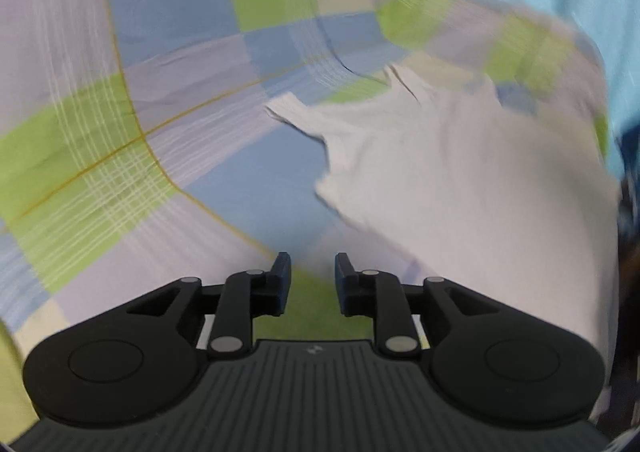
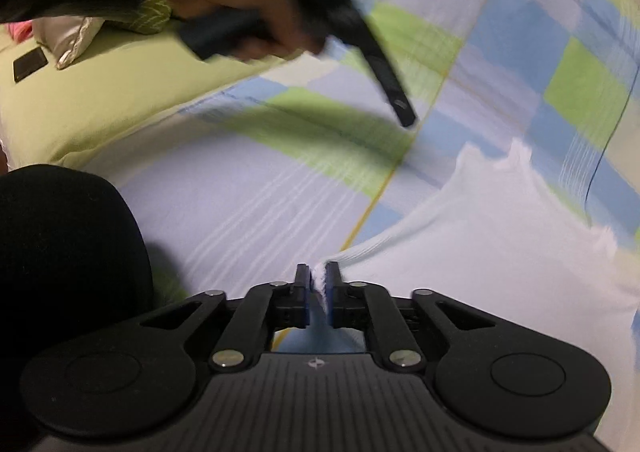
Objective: Fold clothes
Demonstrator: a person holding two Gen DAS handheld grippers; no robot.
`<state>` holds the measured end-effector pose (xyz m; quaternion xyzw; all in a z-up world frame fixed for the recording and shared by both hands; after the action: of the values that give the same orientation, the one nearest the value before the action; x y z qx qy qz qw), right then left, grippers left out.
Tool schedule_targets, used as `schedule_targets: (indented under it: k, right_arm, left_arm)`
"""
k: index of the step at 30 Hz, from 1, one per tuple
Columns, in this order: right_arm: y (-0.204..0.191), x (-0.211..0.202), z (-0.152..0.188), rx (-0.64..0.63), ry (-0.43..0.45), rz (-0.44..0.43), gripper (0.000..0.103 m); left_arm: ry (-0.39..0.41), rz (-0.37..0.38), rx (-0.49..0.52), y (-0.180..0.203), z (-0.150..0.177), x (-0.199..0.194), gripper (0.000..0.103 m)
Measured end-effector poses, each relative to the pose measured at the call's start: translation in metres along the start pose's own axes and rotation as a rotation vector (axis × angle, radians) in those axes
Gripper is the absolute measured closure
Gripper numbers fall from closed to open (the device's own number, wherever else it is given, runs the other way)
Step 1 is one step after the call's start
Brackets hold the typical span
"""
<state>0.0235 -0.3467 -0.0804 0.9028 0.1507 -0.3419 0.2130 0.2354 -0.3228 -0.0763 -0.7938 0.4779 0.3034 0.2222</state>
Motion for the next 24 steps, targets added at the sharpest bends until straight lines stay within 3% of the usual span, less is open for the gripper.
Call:
schedule_targets:
  k: [2, 7, 11, 12, 14, 18, 21, 23, 24]
  right_arm:
    - [0.003, -0.011, 0.004, 0.011, 0.016, -0.012, 0.083]
    - [0.024, -0.046, 0.031, 0.058, -0.010, 0.084, 0.074]
    - [0.043, -0.064, 0.061, 0.130, -0.062, 0.153, 0.073]
    - [0.047, -0.067, 0.068, 0.144, -0.072, 0.167, 0.073]
    - [0.054, -0.075, 0.080, 0.185, -0.082, 0.183, 0.072]
    - [0.060, -0.083, 0.093, 0.224, -0.094, 0.212, 0.070]
    - [0.064, -0.088, 0.100, 0.240, -0.096, 0.231, 0.070]
    - [0.066, -0.092, 0.105, 0.250, -0.091, 0.244, 0.067]
    - [0.069, -0.093, 0.107, 0.255, -0.091, 0.248, 0.067]
  left_arm:
    - [0.004, -0.006, 0.108, 0.023, 0.016, -0.015, 0.075]
    - [0.052, 0.008, 0.477, 0.096, 0.064, -0.046, 0.064]
    - [0.091, 0.037, 0.795, 0.150, 0.102, -0.049, 0.062]
    - [0.105, 0.035, 0.853, 0.159, 0.108, -0.048, 0.069]
    - [0.130, 0.033, 0.928, 0.168, 0.112, -0.043, 0.063]
    - [0.164, 0.055, 1.105, 0.179, 0.116, -0.037, 0.067]
    - [0.155, 0.084, 1.163, 0.181, 0.110, -0.032, 0.066]
    - [0.156, 0.104, 1.170, 0.183, 0.109, -0.030, 0.072]
    - [0.155, 0.119, 1.166, 0.184, 0.109, -0.029, 0.079]
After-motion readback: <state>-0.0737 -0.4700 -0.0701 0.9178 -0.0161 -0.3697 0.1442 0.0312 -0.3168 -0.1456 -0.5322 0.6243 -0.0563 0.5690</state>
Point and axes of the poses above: each gripper's, at about its wrist camera, not at the fingertips, and x roughly the way its jaws point, y to its right, z to its underside, the point moved 5 cm from there along x, roughly the way its jaws point, and after that the axes turned 7 degrees about -x, right-handed, at the moved point
